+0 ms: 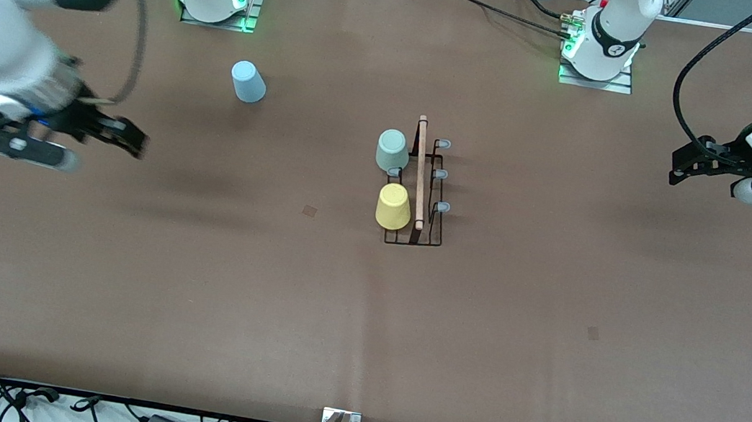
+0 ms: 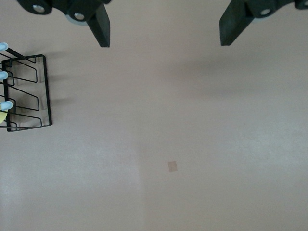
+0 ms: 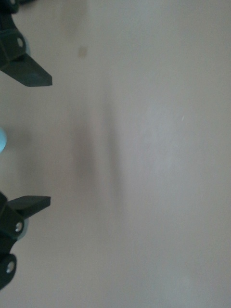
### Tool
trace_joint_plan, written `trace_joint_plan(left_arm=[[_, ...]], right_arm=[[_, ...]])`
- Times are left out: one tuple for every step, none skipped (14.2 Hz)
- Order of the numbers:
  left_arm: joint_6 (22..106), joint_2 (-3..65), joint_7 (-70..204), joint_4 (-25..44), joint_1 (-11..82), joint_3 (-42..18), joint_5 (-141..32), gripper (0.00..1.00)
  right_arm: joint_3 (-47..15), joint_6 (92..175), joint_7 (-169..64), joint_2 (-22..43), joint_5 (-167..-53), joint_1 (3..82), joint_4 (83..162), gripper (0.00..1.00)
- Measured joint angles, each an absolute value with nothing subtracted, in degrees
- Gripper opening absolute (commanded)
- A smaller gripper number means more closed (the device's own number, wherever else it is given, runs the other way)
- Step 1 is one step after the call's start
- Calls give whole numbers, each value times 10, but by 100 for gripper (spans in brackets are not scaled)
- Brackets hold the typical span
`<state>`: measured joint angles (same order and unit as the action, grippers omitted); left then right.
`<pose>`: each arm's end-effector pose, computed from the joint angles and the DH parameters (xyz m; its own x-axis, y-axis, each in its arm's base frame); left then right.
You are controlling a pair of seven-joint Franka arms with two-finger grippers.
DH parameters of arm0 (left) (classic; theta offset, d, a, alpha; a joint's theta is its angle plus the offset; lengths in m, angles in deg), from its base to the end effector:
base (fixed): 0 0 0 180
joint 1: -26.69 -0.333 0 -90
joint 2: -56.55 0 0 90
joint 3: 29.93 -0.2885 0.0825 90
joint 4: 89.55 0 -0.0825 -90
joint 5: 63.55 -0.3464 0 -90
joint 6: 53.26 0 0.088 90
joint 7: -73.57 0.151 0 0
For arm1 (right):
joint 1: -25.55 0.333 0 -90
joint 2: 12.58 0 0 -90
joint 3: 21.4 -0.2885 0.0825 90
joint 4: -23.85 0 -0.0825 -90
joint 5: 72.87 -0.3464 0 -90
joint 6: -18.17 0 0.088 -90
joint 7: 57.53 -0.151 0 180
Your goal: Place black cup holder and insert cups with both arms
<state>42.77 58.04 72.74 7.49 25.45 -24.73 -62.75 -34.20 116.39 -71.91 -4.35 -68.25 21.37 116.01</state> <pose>0.5156 -0.0381 0.5219 0.9986 -0.0531 0.0081 -0.0532 -0.9985 0.0117 0.5565 0.0674 0.4732 0.9957 -0.0898 -0.0215 -0.0885 -0.9946 0.0547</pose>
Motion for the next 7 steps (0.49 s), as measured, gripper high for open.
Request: trace_joint_plan(left_arm=[[428,580,727,75,255,-247,-628,100],[428,580,727,75,255,-247,-628,100],[428,580,727,75,255,-247,-628,100],[428,580,727,75,255,-247,-628,100],[428,580,727,75,255,-247,-628,100],[428,580,727,75,255,-247,-628,100],[428,580,727,75,255,-247,-628,100]], right_arm=[[-315,1142,-684,-50,-683,212,1154,100],[-284,1121,-651,-54,-683,212,1143,100],[-255,1105,-625,-56,-684,211,1131,100],[-233,1092,-607,-56,-685,209,1118,100],[-222,1083,-601,-57,-686,204,1108,100],[-220,1081,-600,-57,-686,199,1102,100],[-220,1079,-600,-56,-687,195,1101,100]])
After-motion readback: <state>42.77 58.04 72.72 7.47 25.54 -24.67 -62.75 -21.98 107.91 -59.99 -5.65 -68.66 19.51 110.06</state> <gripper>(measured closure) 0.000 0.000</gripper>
